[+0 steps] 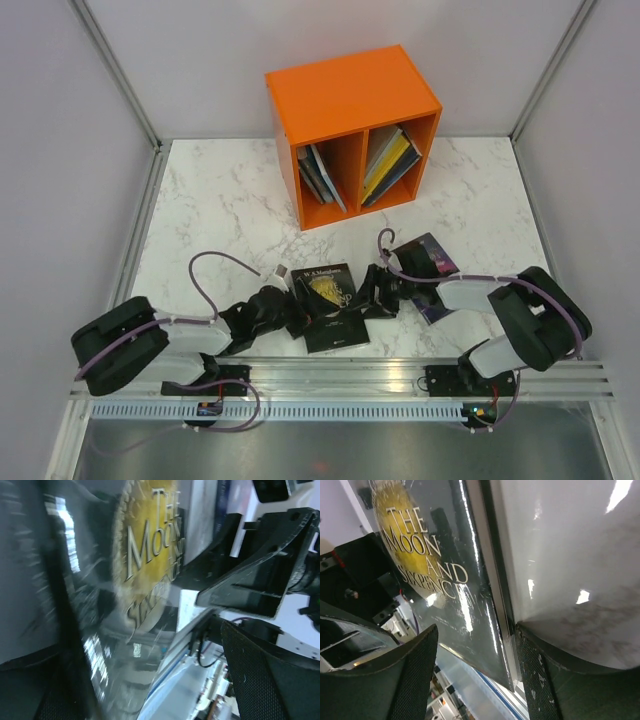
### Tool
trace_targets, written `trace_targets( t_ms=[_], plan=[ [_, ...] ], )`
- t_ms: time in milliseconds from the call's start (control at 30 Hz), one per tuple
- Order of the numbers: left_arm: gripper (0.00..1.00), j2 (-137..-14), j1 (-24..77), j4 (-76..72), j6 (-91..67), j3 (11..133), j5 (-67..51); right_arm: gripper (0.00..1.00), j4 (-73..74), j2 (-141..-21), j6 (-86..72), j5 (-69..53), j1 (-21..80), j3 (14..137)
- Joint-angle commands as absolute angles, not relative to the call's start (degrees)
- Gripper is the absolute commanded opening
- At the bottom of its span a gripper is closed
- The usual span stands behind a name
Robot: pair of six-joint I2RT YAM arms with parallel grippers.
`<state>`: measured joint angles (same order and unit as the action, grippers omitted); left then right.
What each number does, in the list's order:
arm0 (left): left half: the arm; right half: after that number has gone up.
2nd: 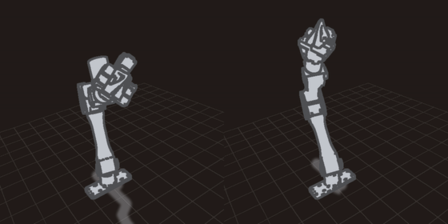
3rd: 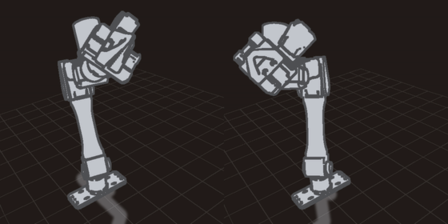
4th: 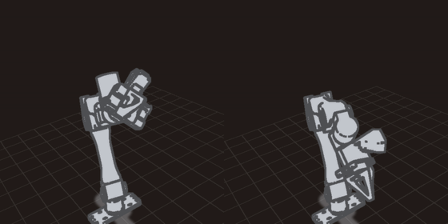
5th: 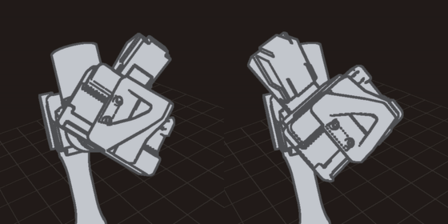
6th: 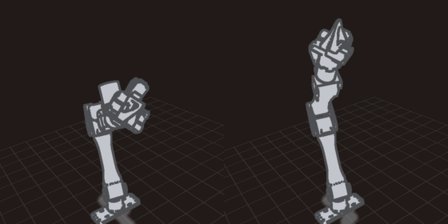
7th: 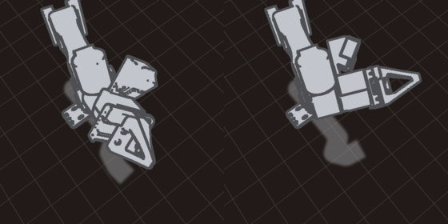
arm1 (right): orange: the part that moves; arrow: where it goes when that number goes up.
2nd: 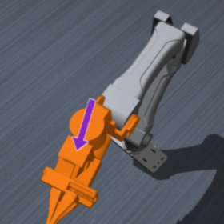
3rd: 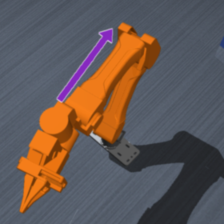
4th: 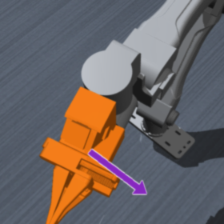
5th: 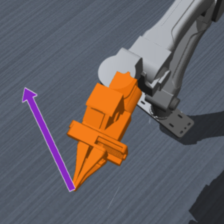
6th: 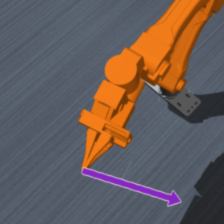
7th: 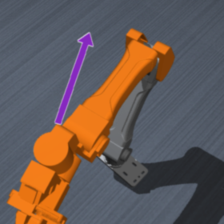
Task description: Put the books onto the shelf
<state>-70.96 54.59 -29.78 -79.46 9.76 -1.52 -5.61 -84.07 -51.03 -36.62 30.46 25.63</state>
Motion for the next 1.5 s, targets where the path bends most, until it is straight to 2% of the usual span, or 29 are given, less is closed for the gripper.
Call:
trace_targets(
  t_ms=[0, 167, 267, 367, 400, 433, 467, 500, 533, 567, 700, 867, 967, 1067, 1233, 1300, 1467],
  plan=[
    [1.00, -82.2, 56.4, -41.1, -84.4, 6.5, -3.9, 0.68, -9.2, -89.6, -52.2, -31.4, 33.8, 21.3],
    [0.95, -82.5, 57.0, -43.9, -85.7, 9.5, -2.6, 0.67, -7.5, -88.3, -51.0, -30.1, 33.8, 20.3],
    [0.92, -76.0, 57.0, -32.7, -82.0, 13.0, -1.8, 0.67, -6.0, -86.4, -50.6, -29.0, 33.8, 20.5],
    [0.83, -67.5, 57.0, -18.2, -77.5, 16.9, -0.2, 0.67, -1.0, -83.9, -49.2, -27.1, 33.8, 22.4],
    [0.71, -65.5, 57.0, -12.5, -76.7, 17.9, 1.3, 0.67, -0.1, -82.9, -48.2, -26.5, 33.8, 23.2],
    [0.64, -63.0, 57.0, -10.2, -75.9, 18.2, 2.0, 0.67, 1.7, -82.4, -47.7, -26.3, 33.8, 24.0],
    [0.39, -59.2, 57.0, -7.9, -75.2, 18.5, 3.5, 0.67, 3.6, -82.3, -47.4, -25.7, 33.8, 25.6],
    [0.23, -57.2, 57.0, -5.5, -74.9, 18.7, 4.3, 0.68, 4.6, -81.8, -47.1, -25.5, 33.8, 26.4],
    [0.09, -55.6, 57.0, -1.7, -74.4, 18.9, 4.9, 0.67, 5.8, -81.7, -46.5, -25.1, 33.8, 27.3],
    [0.02, -52.8, 57.0, 0.0, -73.6, 19.1, 6.1, 0.67, 7.7, -81.4, -46.1, -24.8, 33.8, 29.0],
    [0.02, -49.2, 57.0, 7.4, -70.4, 22.0, 7.9, 0.68, 13.0, -78.1, -45.1, -22.9, 33.8, 33.5],
    [0.02, -51.5, 57.1, 11.8, -63.4, 30.6, 11.9, 0.68, 20.5, -73.8, -43.9, -19.8, 33.8, 39.2],
    [0.02, -56.3, 57.5, 11.9, -58.0, 35.9, 16.1, 0.69, 24.9, -70.1, -43.3, -17.1, 33.6, 41.6],
    [0.02, -62.7, 58.2, 11.2, -52.4, 47.1, 20.2, 0.70, 28.5, -66.4, -42.7, -15.8, 33.4, 43.0],
    [0.02, -72.1, 59.4, 10.4, -49.9, 60.0, 21.4, 0.70, 31.7, -62.8, -43.2, -14.6, 33.0, 42.4],
    [0.02, -76.4, 60.6, 10.2, -46.5, 66.4, 34.2, 0.71, 33.0, -60.9, -43.3, -13.8, 32.9, 42.0],
    [0.02, -84.6, 61.1, 11.9, -40.3, 79.5, 42.6, 0.71, 35.6, -57.9, -43.2, -13.2, 32.1, 40.9]
  ],
)
